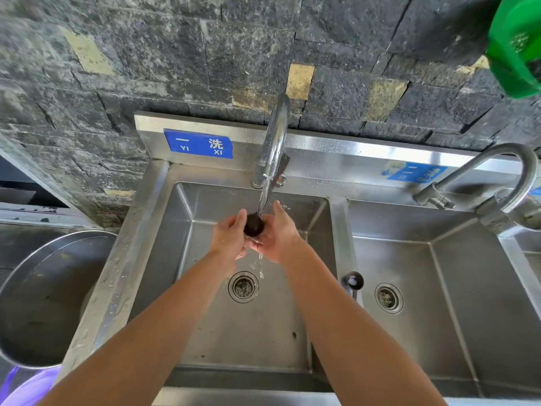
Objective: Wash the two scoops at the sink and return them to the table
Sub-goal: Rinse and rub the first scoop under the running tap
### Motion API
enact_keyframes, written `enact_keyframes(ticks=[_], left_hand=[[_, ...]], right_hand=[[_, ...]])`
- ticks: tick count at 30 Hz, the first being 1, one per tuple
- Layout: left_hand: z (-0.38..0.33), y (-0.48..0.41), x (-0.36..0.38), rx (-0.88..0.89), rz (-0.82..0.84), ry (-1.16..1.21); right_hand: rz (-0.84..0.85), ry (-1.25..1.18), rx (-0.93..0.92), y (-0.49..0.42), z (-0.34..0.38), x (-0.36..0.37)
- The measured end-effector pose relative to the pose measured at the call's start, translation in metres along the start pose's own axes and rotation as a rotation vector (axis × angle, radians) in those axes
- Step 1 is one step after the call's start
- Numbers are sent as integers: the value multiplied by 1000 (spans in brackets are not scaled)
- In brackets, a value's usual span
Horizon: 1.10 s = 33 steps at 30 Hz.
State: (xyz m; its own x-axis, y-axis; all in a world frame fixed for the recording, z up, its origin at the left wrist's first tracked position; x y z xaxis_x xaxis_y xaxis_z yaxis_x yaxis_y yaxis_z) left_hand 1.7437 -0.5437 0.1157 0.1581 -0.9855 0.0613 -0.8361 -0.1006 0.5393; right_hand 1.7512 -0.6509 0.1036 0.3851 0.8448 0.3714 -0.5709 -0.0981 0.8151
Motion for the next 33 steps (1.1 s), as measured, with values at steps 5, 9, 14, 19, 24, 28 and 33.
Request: enact_keyframes(ticks=[5,9,14,19,24,28,33], left_hand=[[-2,13,3,-154,80,172],[-3,26,12,-190,234,234],[-4,29,21,-228,342,301],[-9,17,27,-230,181,279],[-4,20,17,-268,215,264],[-13,17,13,-164,132,49],[-41,25,23,514,286,-675]], right_hand=[[72,20,-118,4,4,4],[40,101,-127,4,-7,-6],[-7,20,-217,6,3,-8],[25,33,-224,13,-5,3],[-285,22,-317,10,26,-41],[65,28,-246,16,12,-18],[56,62,-269,25,21,-16]])
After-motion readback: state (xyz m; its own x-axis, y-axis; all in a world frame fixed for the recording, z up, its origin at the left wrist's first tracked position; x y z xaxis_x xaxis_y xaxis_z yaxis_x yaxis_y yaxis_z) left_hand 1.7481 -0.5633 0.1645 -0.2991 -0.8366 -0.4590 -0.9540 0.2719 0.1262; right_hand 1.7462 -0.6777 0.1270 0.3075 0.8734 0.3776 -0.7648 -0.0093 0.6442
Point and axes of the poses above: each hand's wrist, its own y-axis away from the middle knuckle, its own x-axis out of the palm, z = x × y, the point moved 6 cm from there along -y, towards the middle knuckle, and after that the axes turned 4 degrees about x, right-handed, at the moved point
